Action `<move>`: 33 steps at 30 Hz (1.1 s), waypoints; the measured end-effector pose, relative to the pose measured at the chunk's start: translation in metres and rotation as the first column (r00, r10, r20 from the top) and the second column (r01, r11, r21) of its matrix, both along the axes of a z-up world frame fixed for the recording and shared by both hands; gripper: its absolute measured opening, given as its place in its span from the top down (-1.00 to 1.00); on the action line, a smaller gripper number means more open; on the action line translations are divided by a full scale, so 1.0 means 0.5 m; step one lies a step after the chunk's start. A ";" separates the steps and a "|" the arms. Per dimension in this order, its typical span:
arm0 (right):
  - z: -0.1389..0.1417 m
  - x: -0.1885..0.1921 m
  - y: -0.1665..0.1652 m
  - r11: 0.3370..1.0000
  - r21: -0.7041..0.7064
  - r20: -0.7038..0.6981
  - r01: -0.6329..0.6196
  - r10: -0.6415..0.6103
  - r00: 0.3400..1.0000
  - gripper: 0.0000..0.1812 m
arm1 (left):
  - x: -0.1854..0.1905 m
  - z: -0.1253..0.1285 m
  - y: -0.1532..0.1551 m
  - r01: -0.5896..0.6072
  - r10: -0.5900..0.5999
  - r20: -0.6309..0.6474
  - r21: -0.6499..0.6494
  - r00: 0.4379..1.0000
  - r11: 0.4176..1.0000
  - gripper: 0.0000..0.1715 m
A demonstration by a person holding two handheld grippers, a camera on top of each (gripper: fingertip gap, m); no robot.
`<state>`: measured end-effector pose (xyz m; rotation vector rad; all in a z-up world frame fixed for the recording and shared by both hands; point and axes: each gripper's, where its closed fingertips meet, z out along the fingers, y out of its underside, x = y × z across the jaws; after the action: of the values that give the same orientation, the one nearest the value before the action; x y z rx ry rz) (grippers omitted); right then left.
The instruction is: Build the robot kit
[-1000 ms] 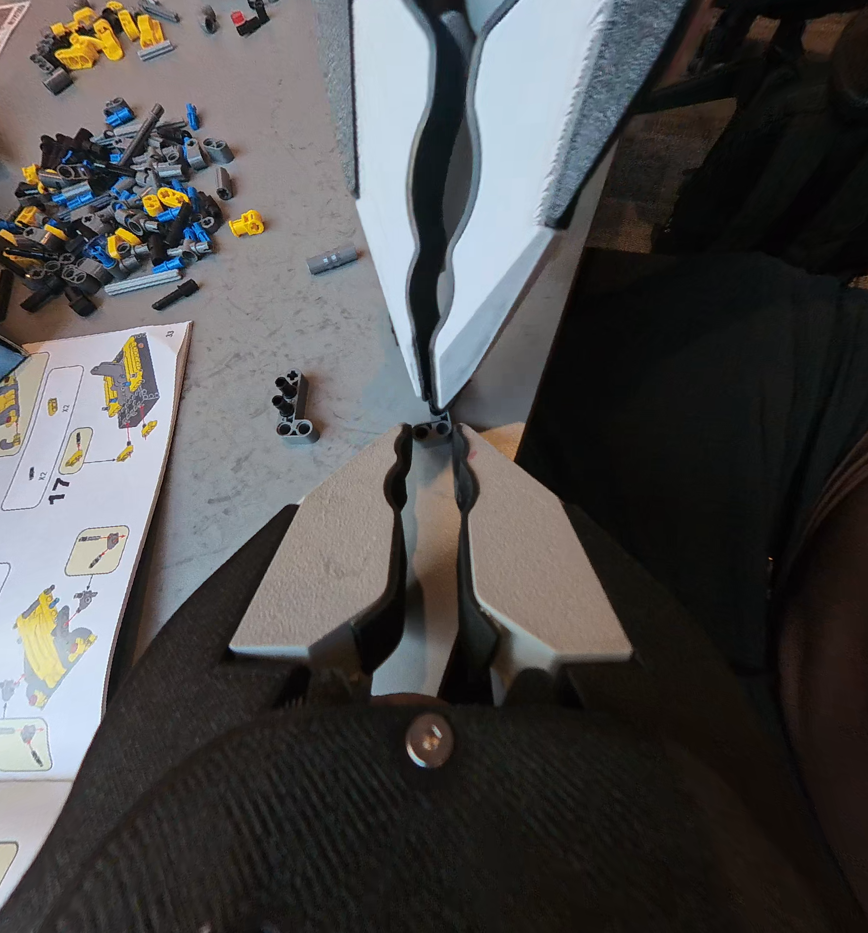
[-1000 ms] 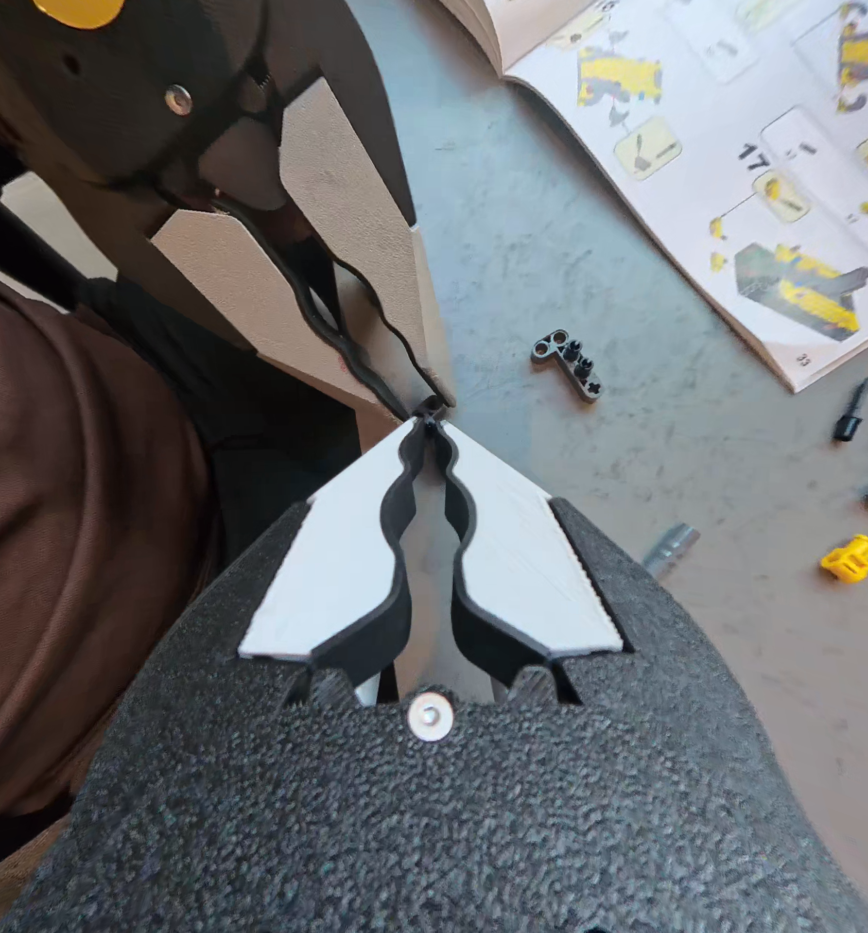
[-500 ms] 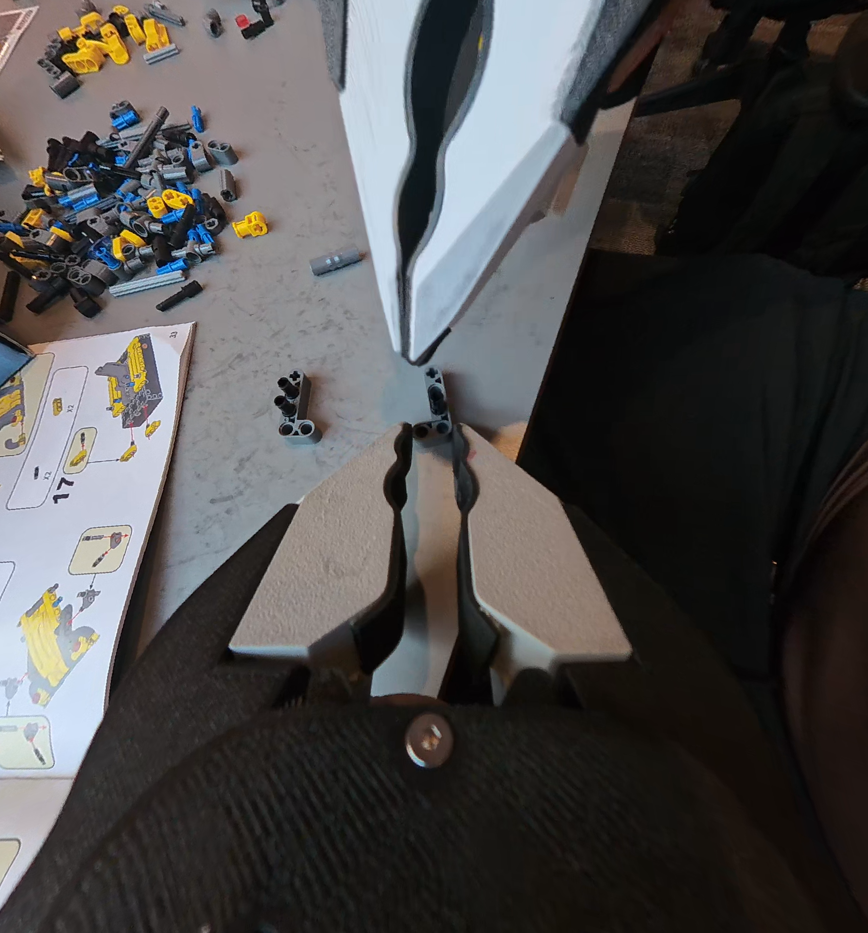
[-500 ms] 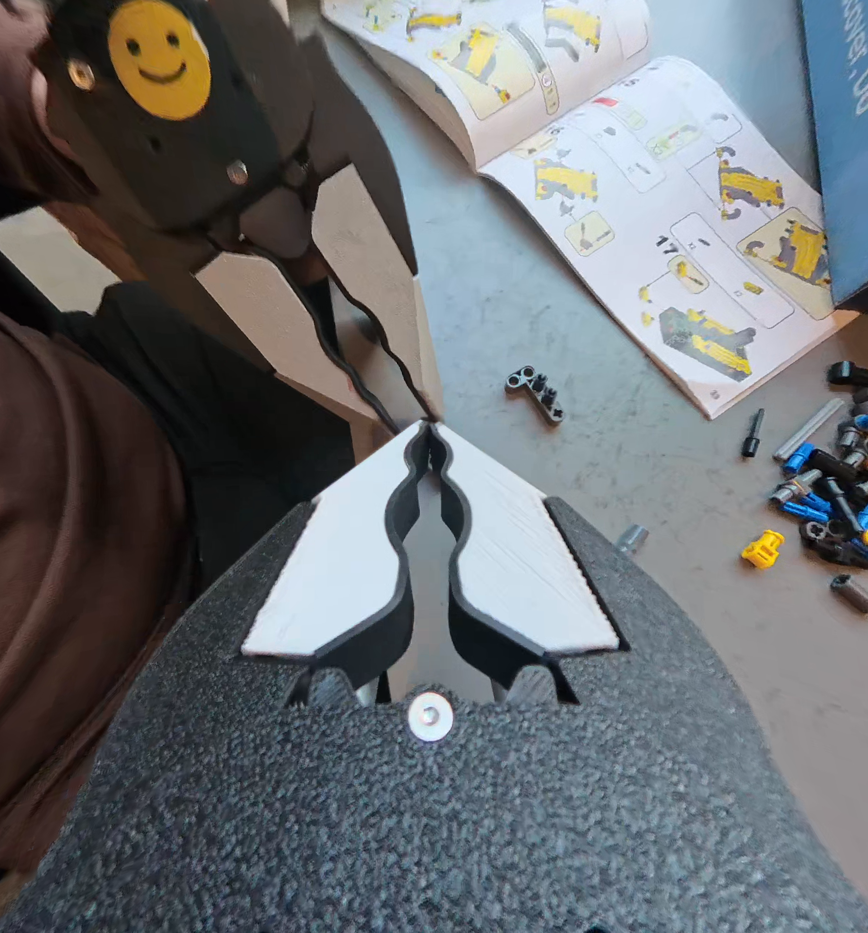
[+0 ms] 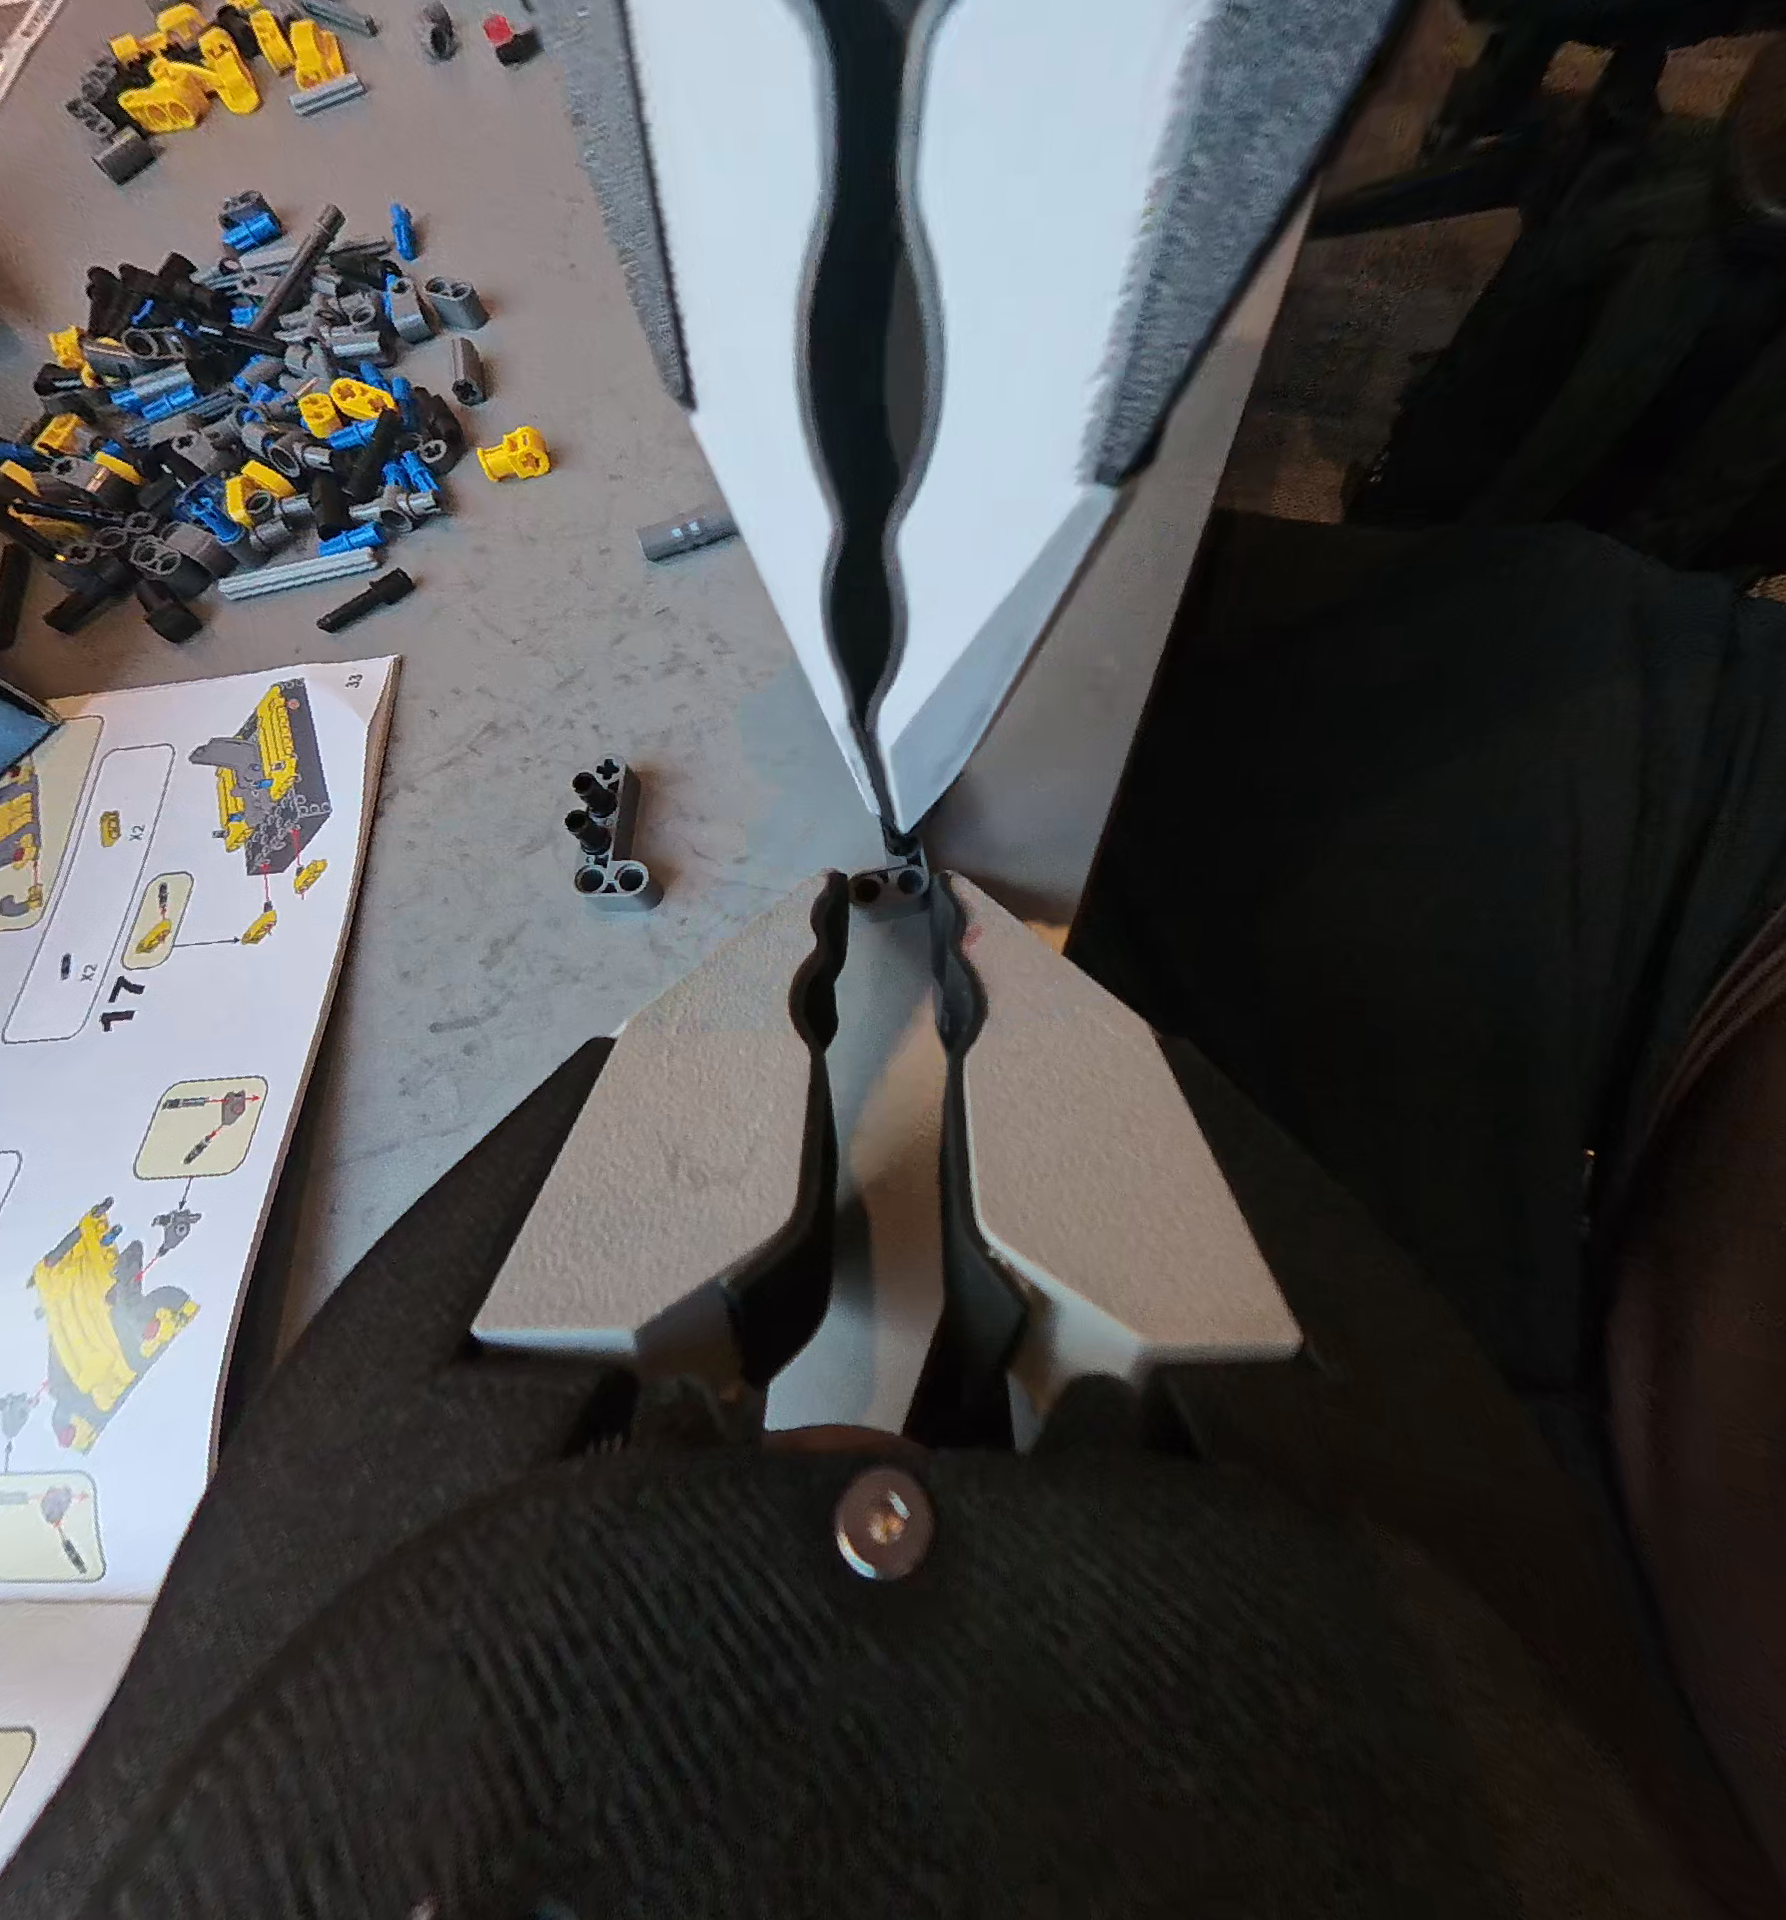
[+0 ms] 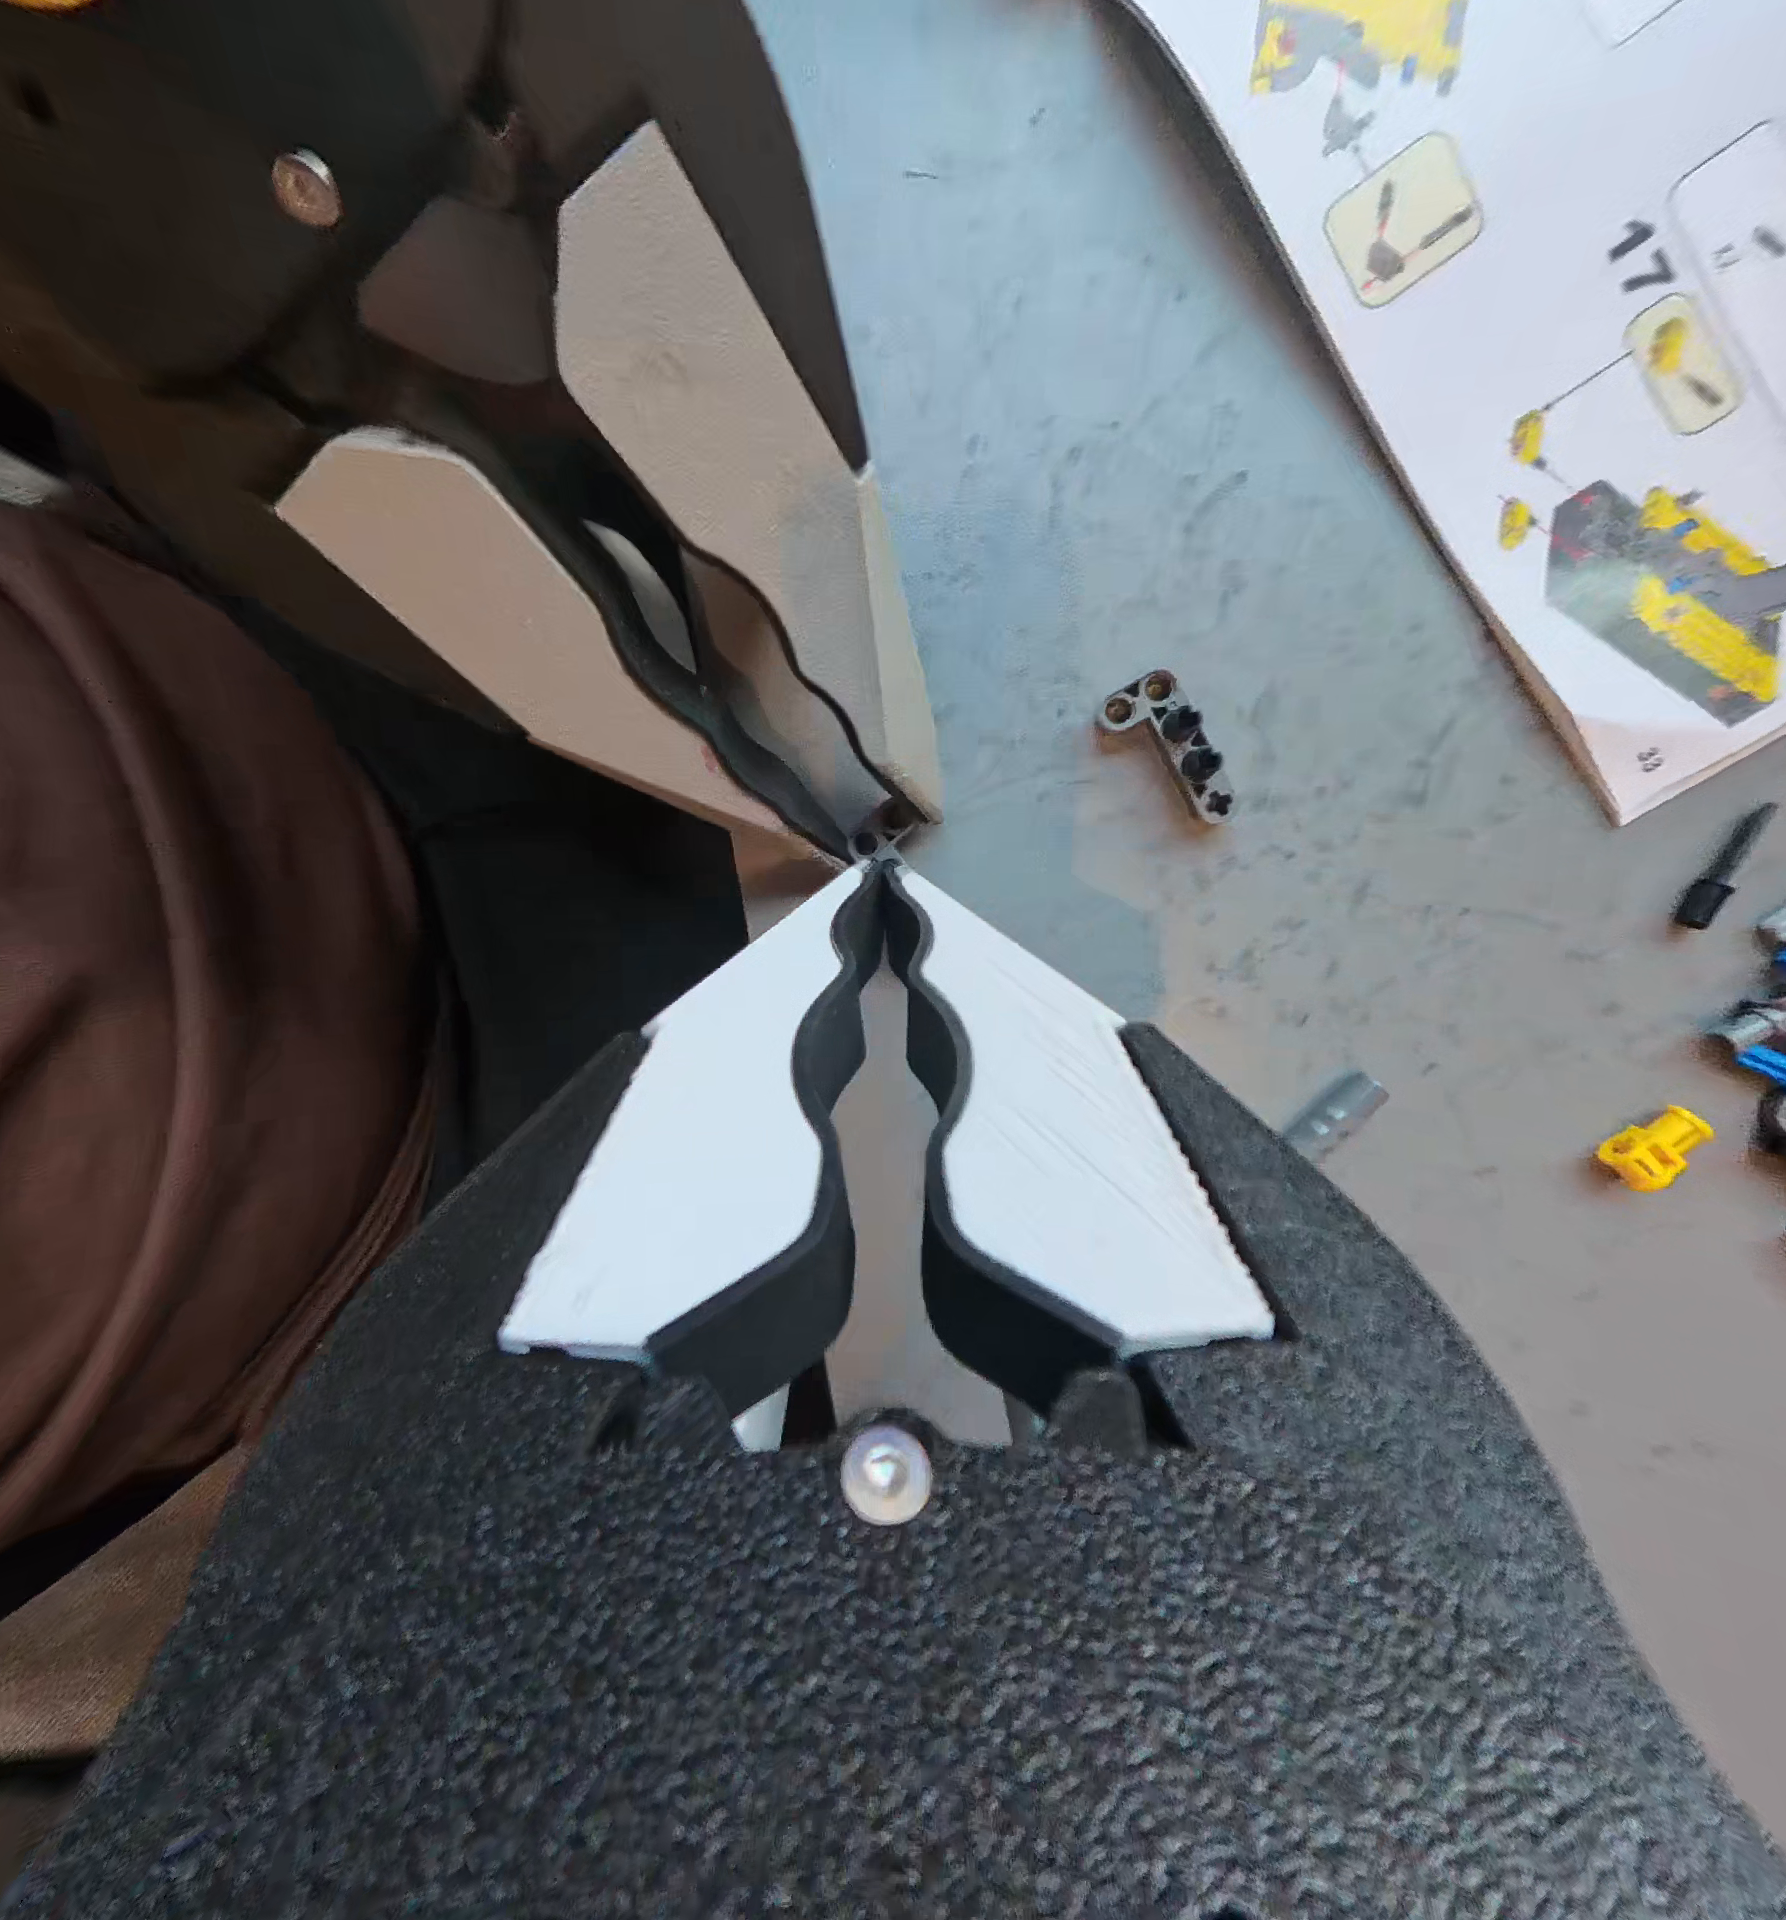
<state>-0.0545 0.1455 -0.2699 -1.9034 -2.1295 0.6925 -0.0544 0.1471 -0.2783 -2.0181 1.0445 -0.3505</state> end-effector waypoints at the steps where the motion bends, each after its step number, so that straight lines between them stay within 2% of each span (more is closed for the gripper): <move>1: 0.000 0.000 0.000 1.000 -0.023 0.038 -0.006 0.007 0.999 1.00 | 0.000 0.000 0.000 0.000 0.000 -0.001 0.003 1.000 1.000 0.85; 4: 0.000 0.000 0.000 0.999 -0.019 0.100 -0.026 0.027 0.995 1.00 | 0.000 0.000 0.000 -0.002 0.002 -0.004 0.008 1.000 1.000 0.85; 7: 0.005 0.002 0.000 0.999 -0.039 0.051 -0.008 0.010 0.999 1.00 | 0.000 0.001 0.000 -0.001 0.001 -0.005 0.013 1.000 1.000 0.85; 9: 0.035 0.003 0.019 0.996 -0.070 -0.063 0.053 -0.058 0.996 1.00 | 0.000 0.001 0.000 0.000 0.001 -0.009 0.021 1.000 1.000 0.85; 11: 0.072 0.014 0.068 0.985 -0.064 -0.183 0.162 -0.171 0.968 1.00 | 0.000 0.001 0.000 0.000 0.000 -0.010 0.023 1.000 1.000 0.85; 14: 0.056 0.060 0.115 0.963 -0.004 -0.171 0.268 -0.265 0.949 0.89 | 0.000 0.001 0.001 -0.002 0.002 -0.004 0.015 1.000 1.000 0.85; 16: 0.035 0.069 0.094 0.974 0.003 -0.156 0.225 -0.222 0.962 0.87 | -0.001 0.001 0.001 -0.002 0.002 -0.004 0.017 1.000 1.000 0.85; 18: 0.011 0.074 0.091 0.978 0.090 -0.125 0.189 -0.177 0.976 0.78 | -0.001 0.001 0.001 -0.003 0.003 -0.002 0.015 1.000 1.000 0.85; 20: -0.001 0.069 0.086 0.983 0.112 -0.111 0.143 -0.130 0.985 0.71 | -0.002 0.001 0.003 -0.010 0.010 0.002 0.008 1.000 1.000 0.85; 23: -0.009 0.063 0.079 0.994 0.095 -0.106 0.045 -0.035 0.994 0.77 | -0.005 0.001 0.003 -0.013 0.013 0.009 -0.003 1.000 1.000 0.85; 30: -0.020 0.050 0.090 0.988 0.094 -0.076 -0.122 0.129 0.989 0.72 | -0.004 0.001 0.000 -0.002 0.002 0.014 -0.010 1.000 1.000 0.86; 33: -0.025 0.044 0.084 0.984 0.064 -0.068 -0.167 0.172 0.983 0.86 | -0.005 0.002 0.001 -0.007 0.007 0.011 -0.002 1.000 1.000 0.85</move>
<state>-0.0324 0.1873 -0.2825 -1.6552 -2.2583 0.7125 -0.0571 0.1474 -0.2774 -2.0188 1.0310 -0.3583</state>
